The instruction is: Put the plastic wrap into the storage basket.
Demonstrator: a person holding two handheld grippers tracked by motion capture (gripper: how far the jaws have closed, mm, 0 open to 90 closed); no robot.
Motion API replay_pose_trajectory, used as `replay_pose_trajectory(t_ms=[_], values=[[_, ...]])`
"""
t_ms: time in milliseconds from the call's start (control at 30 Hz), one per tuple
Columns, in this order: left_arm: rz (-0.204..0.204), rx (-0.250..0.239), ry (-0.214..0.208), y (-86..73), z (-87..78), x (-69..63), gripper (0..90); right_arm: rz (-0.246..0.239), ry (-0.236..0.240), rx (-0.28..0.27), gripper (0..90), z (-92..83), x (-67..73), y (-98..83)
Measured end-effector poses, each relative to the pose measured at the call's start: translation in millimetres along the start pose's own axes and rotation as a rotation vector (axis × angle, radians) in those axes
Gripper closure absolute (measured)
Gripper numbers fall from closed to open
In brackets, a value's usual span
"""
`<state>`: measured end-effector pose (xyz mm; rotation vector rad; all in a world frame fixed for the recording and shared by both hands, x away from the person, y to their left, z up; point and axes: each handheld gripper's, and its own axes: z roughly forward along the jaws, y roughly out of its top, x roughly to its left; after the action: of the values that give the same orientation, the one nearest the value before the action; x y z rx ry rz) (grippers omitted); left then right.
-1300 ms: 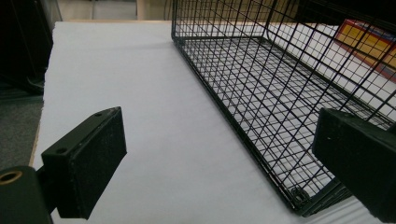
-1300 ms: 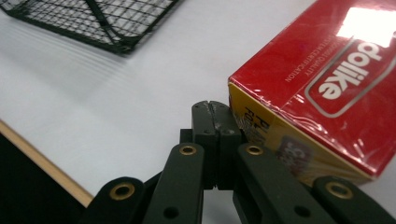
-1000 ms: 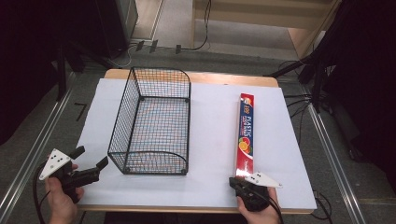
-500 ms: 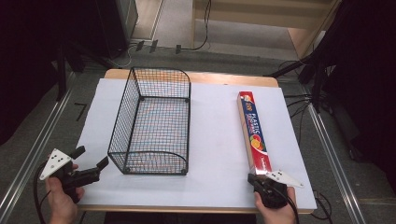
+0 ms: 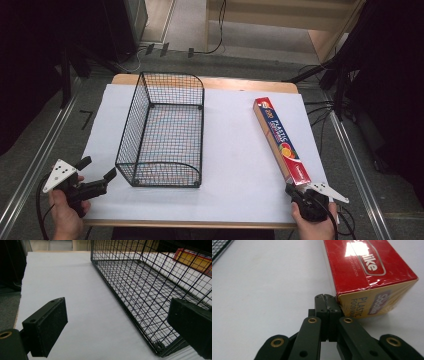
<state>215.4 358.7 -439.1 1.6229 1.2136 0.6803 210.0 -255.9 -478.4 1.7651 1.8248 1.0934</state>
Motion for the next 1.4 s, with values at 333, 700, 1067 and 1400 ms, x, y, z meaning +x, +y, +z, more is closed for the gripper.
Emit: replay_pose_trajectory(t_ms=[333, 700, 1067, 1400], values=[[0.006, 0.004, 0.007, 0.4, 1.7, -2.5, 3.4, -0.028, 0.038, 0.016, 73.4, -2.2, 1.0, 4.8], [-0.003, 0.002, -0.002, -0.9, 1.3, 1.0, 3.5, -0.117, 0.149, -0.05, 27.8, -8.0, 21.0, 20.3], [0.052, 0.024, -0.009, -1.4, 3.1, -9.3, 3.5, -0.161, 0.042, -0.052, 23.4, -2.9, 8.3, 54.4], [0.048, 0.025, -0.005, -1.9, 3.3, -8.8, 3.5, -0.201, -0.072, 0.156, 16.3, 12.0, -15.8, 88.0]])
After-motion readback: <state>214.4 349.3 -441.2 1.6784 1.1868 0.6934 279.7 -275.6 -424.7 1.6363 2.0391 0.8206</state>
